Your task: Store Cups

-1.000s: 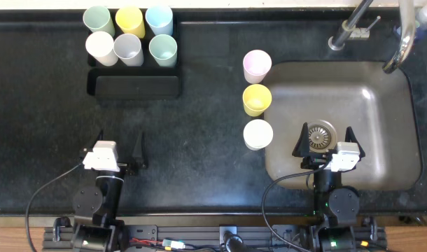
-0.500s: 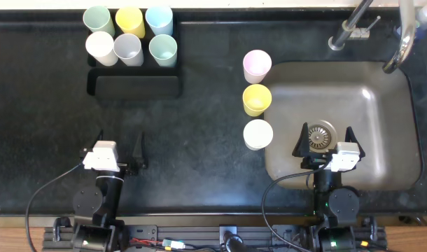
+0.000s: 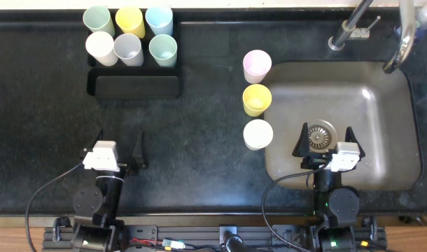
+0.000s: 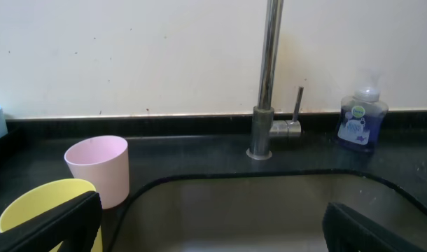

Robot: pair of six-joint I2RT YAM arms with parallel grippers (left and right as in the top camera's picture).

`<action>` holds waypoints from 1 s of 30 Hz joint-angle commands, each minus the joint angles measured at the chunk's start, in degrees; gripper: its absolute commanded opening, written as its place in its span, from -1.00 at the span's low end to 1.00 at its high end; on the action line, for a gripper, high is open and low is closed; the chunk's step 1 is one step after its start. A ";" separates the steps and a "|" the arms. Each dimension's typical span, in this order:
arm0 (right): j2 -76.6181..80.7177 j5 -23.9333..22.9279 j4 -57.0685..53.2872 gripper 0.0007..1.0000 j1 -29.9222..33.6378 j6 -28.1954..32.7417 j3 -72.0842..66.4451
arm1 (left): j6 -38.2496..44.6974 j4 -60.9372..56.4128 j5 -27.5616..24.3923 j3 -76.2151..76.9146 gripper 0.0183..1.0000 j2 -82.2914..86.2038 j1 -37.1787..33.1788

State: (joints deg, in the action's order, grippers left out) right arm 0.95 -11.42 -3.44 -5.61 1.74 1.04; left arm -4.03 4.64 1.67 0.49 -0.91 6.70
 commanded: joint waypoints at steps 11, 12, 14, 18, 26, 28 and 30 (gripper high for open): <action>-0.70 -0.44 0.24 1.00 0.39 0.20 -0.76 | 1.05 0.22 -0.55 -0.02 1.00 0.74 -0.37; -0.70 -0.44 0.24 0.99 0.39 0.17 -0.76 | 1.05 0.22 -0.55 -0.02 1.00 0.74 -0.37; -0.70 -0.44 0.22 1.00 0.39 0.20 -0.76 | 1.05 0.22 -0.55 -0.02 1.00 0.74 -0.37; -0.70 -0.44 0.24 1.00 0.37 0.20 -0.76 | 1.05 0.22 -0.55 -0.02 1.00 0.74 -0.37; -0.70 -0.44 0.24 1.00 0.37 0.20 -0.76 | 0.00 0.61 -0.55 0.61 1.00 0.72 -0.81; -0.70 -0.44 0.22 1.00 0.37 0.20 -0.76 | -0.55 1.81 -0.63 2.60 1.00 0.35 -1.33; -0.70 -0.44 0.24 0.99 0.37 0.20 -0.76 | -0.52 1.95 -0.81 6.16 1.00 -2.12 -2.21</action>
State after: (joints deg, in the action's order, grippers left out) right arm 0.95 -11.42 -3.46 -5.61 1.74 1.04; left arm -4.12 6.48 1.61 1.87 -1.26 5.58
